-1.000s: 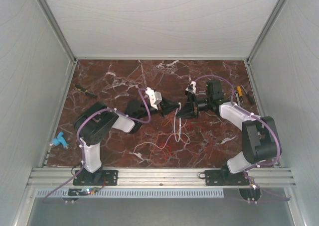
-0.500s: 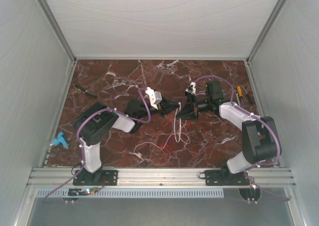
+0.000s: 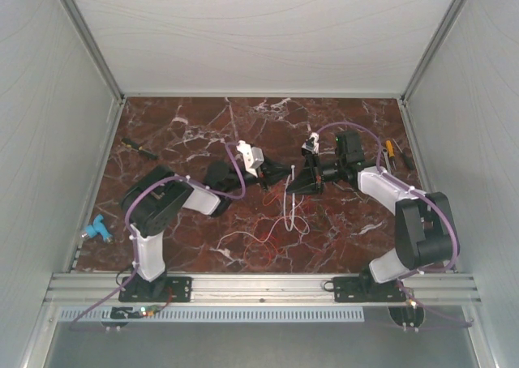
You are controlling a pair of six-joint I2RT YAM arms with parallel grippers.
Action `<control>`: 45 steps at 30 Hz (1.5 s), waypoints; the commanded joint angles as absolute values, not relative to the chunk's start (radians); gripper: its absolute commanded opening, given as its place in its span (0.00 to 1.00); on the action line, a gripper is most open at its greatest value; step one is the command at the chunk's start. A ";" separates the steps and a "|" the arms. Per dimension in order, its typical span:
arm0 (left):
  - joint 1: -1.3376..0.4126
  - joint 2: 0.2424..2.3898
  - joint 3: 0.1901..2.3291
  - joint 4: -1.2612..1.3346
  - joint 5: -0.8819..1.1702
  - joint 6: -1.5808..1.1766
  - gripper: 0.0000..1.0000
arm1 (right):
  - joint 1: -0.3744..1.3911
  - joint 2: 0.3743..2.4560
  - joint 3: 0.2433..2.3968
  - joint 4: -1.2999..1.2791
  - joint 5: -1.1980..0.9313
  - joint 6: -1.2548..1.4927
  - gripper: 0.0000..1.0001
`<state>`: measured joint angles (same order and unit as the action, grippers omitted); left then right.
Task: Zip-tie the wires
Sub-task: Tie the cable at the center of the board.
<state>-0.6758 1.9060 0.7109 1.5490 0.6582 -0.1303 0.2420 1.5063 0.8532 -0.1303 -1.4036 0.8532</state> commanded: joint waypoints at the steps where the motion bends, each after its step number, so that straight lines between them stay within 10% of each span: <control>1: -0.673 1.923 0.757 1.832 0.659 -0.123 0.00 | 0.248 1.477 0.876 -0.143 -1.420 0.848 0.00; 45: -0.657 1.898 0.750 1.832 0.658 -0.135 0.00 | 0.225 1.498 0.881 -0.133 -1.418 0.841 0.00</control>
<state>-0.6609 1.9156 0.7208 1.5490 0.6437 -0.1413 0.2329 1.5112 0.8764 -0.1303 -1.4033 0.8513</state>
